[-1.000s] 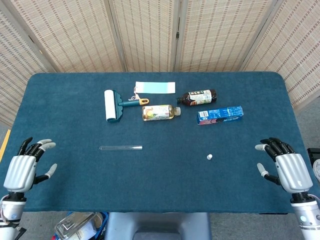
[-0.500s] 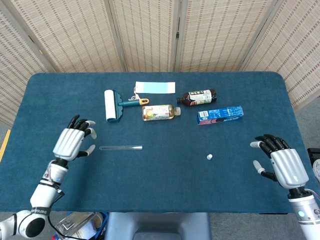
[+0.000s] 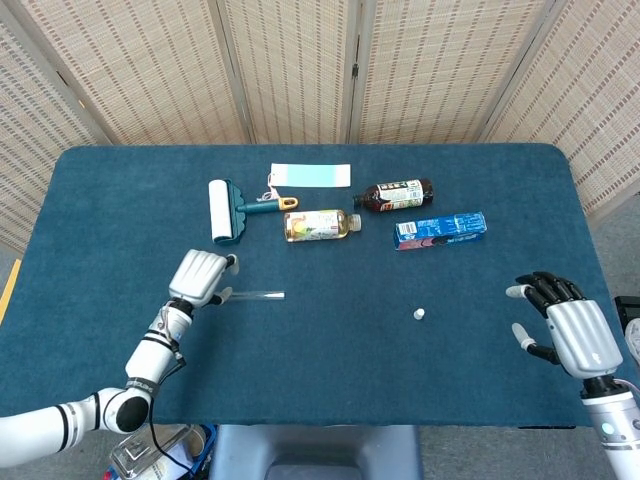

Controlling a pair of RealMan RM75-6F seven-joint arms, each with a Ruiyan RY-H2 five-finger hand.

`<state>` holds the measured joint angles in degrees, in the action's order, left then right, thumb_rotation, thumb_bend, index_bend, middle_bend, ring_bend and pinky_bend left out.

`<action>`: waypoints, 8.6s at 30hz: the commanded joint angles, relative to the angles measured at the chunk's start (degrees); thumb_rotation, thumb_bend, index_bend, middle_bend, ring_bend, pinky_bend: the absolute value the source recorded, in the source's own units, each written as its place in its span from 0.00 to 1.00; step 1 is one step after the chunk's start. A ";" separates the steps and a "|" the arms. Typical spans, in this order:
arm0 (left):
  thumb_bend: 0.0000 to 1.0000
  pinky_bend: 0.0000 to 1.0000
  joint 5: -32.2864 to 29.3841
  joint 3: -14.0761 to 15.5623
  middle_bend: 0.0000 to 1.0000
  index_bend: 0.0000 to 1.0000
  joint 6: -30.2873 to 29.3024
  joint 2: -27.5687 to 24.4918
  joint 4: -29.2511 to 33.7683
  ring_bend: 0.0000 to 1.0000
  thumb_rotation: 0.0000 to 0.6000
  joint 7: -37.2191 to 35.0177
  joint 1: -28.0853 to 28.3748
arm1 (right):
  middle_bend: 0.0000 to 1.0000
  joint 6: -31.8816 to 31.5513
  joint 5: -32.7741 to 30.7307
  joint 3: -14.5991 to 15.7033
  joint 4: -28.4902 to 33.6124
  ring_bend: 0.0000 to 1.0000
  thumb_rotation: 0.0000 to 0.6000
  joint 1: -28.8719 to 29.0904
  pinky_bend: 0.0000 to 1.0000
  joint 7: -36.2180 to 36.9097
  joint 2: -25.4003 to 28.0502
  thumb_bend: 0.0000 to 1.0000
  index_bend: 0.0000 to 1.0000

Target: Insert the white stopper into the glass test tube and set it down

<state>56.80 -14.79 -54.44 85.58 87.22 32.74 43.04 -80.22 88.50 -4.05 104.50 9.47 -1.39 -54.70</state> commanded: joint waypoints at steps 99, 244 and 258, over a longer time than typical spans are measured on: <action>0.35 1.00 -2.67 9.16 1.00 0.63 -13.47 -9.28 19.15 1.00 1.00 -2.59 0.04 | 0.35 14.51 -4.64 0.15 -0.42 0.43 1.00 8.42 0.51 -13.79 -1.59 0.82 0.33; 0.35 1.00 3.68 9.55 1.00 0.63 -12.29 -11.58 25.03 1.00 1.00 -1.96 -6.83 | 0.00 23.69 -13.98 0.32 -5.31 0.00 1.00 23.15 0.00 -7.92 -10.25 0.00 0.00; 0.35 1.00 3.15 9.77 1.00 0.64 -11.98 -11.62 25.35 1.00 1.00 -1.55 -6.78 | 0.00 25.69 -11.81 0.07 -10.31 0.00 1.00 24.92 0.00 -8.01 -14.79 0.20 0.35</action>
<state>59.96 -5.03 -66.42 73.96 112.57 31.20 36.26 -55.00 76.57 -3.99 94.68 34.03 -9.52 -69.04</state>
